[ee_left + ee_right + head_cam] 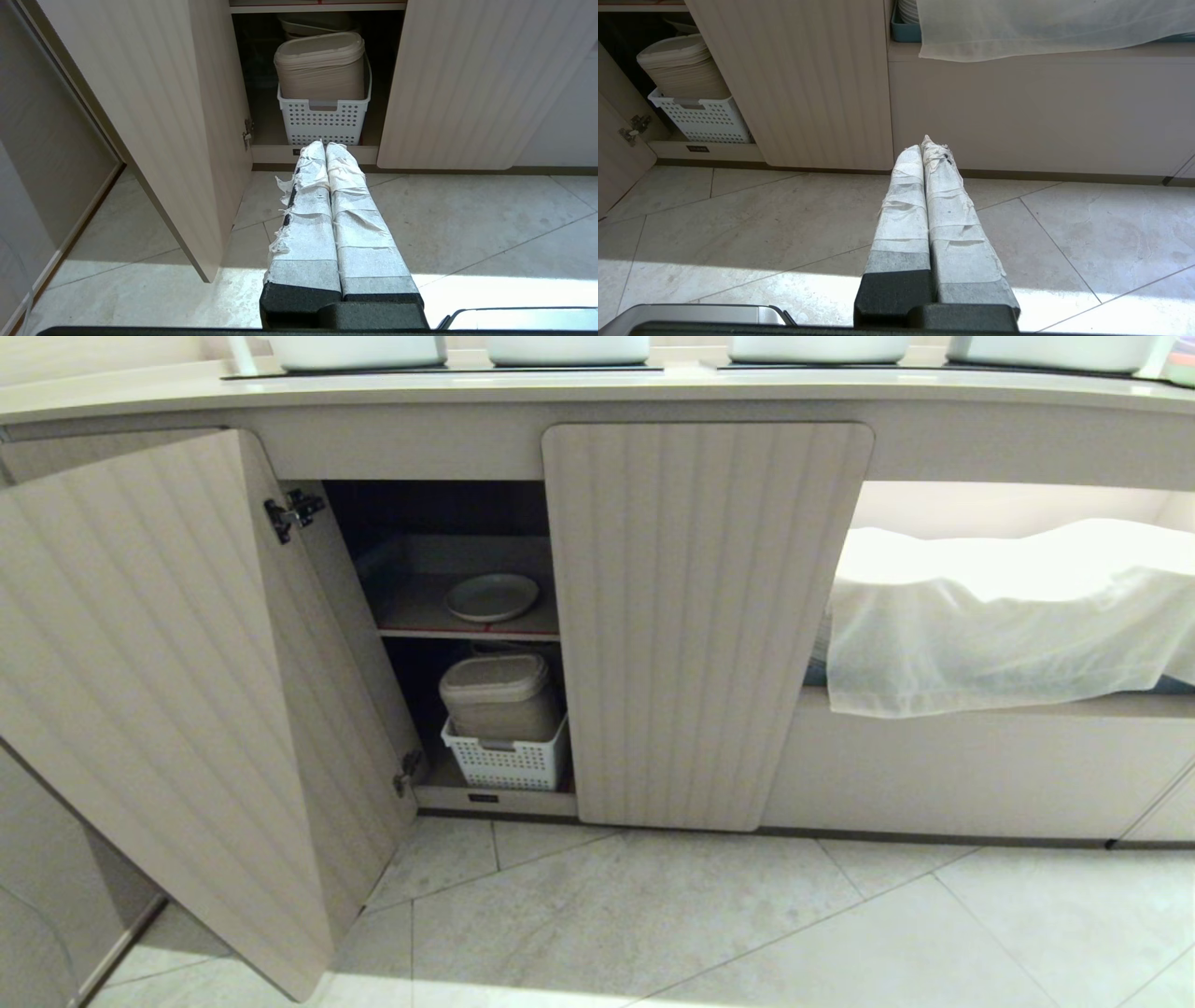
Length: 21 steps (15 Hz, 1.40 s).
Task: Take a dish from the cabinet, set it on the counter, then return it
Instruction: Close the cabinet door
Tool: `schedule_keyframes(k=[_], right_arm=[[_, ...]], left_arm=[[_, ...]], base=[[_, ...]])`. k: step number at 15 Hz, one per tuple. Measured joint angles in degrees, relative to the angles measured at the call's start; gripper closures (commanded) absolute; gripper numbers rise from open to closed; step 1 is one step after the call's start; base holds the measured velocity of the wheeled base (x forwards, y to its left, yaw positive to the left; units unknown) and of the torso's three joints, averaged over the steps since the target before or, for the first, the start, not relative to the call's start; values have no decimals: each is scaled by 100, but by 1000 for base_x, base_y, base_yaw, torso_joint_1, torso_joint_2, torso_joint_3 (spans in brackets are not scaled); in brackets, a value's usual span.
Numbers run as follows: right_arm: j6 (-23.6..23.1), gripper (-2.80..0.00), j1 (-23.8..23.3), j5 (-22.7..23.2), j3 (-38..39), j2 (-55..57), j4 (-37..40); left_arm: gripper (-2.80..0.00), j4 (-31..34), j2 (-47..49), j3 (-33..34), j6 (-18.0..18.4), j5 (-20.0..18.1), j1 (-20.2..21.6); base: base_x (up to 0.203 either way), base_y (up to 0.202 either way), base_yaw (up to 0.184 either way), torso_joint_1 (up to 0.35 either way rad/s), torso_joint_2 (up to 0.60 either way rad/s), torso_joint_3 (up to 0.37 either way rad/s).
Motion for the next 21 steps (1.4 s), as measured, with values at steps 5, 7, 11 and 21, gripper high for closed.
schedule_keyframes(k=[5,7,11,21], right_arm=[[0,0,0,-2,0,0,0],[-2,0,0,-3,-2,0,2],[0,0,0,-5,-2,0,0],[0,0,0,-2,-2,0,0]], left_arm=[[0,0,0,0,2,1,0],[0,0,0,0,2,4,0],[0,2,0,0,2,5,0],[0,-15,0,0,-154,4,0]], base=[[0,0,0,0,0,0],[0,0,0,0,0,0],[0,0,0,0,0,0],[0,0,0,0,0,0]])
